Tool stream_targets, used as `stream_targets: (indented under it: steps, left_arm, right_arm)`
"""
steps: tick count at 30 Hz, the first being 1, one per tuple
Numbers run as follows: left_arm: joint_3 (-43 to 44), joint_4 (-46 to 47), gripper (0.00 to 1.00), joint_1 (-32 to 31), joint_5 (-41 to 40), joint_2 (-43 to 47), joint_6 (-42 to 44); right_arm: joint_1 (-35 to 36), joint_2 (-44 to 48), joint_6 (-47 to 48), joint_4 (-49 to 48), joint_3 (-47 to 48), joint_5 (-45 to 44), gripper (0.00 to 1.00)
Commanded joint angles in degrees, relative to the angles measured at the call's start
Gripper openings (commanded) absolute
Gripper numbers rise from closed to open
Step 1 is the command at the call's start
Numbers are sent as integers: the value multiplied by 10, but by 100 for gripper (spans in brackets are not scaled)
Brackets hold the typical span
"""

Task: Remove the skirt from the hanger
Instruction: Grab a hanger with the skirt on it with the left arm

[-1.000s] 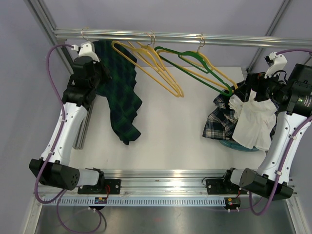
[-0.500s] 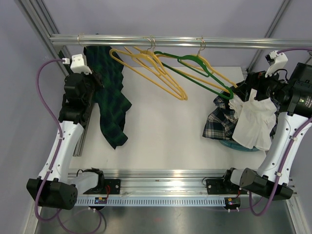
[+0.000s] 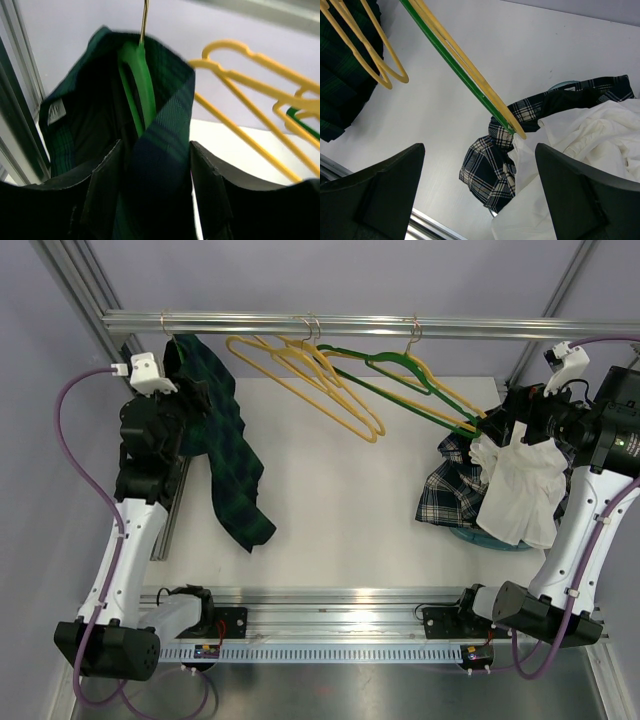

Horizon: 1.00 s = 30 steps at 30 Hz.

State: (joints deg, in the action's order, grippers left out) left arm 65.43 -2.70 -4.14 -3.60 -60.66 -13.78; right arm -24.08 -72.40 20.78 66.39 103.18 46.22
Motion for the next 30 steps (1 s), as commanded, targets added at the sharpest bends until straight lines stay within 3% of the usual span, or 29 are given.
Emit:
stream_targets:
  steps: [1,7,10,11,14,23,26,30]
  left_arm:
    - [-23,10,60,3,0,25,-5]
    - [-71,-3,55,3,-16,39,-51]
    - [-79,0,35,3,-7,31,-58]
    - [-79,2,22,3,-3,26,-59]
    - [-70,9,0,3,11,14,-53]
    - [65,9,0,3,8,13,23]
    - [130,-26,0,3,-7,-1,24]
    - [152,-46,0,3,21,-5,12]
  right_arm:
    - [-2,3,2,4,21,12,99]
    - [-2,7,-2,4,17,16,100]
    - [-2,7,0,3,15,16,100]
    - [-2,8,0,2,14,17,100]
    - [-2,9,-2,2,12,18,99]
    - [-2,17,-1,3,7,16,100]
    - [-2,18,-3,2,5,18,99]
    - [-1,19,-4,0,2,18,99]
